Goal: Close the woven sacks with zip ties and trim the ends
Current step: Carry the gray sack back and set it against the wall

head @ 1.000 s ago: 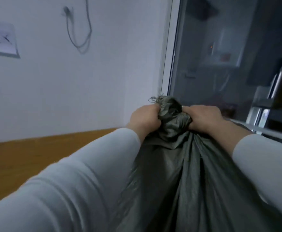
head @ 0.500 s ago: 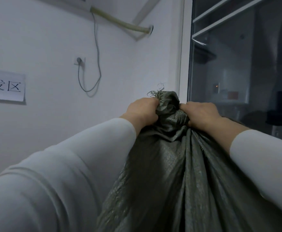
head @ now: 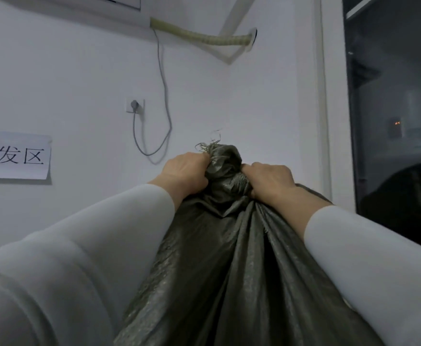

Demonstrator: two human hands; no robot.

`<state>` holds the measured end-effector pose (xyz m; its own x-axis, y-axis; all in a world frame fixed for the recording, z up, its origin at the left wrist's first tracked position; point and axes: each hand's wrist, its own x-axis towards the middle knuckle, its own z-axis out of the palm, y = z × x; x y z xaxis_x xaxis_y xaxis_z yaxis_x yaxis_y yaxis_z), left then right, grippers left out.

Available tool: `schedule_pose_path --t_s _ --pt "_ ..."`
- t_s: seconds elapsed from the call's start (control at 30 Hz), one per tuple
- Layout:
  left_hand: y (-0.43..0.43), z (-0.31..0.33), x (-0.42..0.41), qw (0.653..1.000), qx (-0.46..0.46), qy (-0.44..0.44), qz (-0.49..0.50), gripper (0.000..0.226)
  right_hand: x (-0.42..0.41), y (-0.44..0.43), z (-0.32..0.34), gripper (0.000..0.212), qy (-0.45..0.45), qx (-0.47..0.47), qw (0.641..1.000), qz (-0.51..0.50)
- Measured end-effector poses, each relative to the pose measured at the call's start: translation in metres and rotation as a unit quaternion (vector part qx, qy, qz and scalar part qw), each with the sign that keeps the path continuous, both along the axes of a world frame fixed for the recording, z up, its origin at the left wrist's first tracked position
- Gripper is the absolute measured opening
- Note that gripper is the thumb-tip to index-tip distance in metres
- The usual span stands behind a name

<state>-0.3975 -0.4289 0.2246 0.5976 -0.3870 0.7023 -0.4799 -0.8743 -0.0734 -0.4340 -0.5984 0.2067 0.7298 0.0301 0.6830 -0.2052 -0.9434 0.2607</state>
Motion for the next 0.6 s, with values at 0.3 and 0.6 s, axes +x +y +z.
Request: schedule_pose_path --t_s 0.3,0.6 --pt "-0.037 0.014 0.163 0.993 -0.018 0.021 0.118 0.017 0.194 -0.035 0.012 0.043 0.004 0.027 0.995 0.100" --pt "-0.091 0.024 0.289 0.990 -0.074 0.010 0.120 0.030 0.296 -0.069 0.026 0.036 -0.039 0.050 0.995 0.075"
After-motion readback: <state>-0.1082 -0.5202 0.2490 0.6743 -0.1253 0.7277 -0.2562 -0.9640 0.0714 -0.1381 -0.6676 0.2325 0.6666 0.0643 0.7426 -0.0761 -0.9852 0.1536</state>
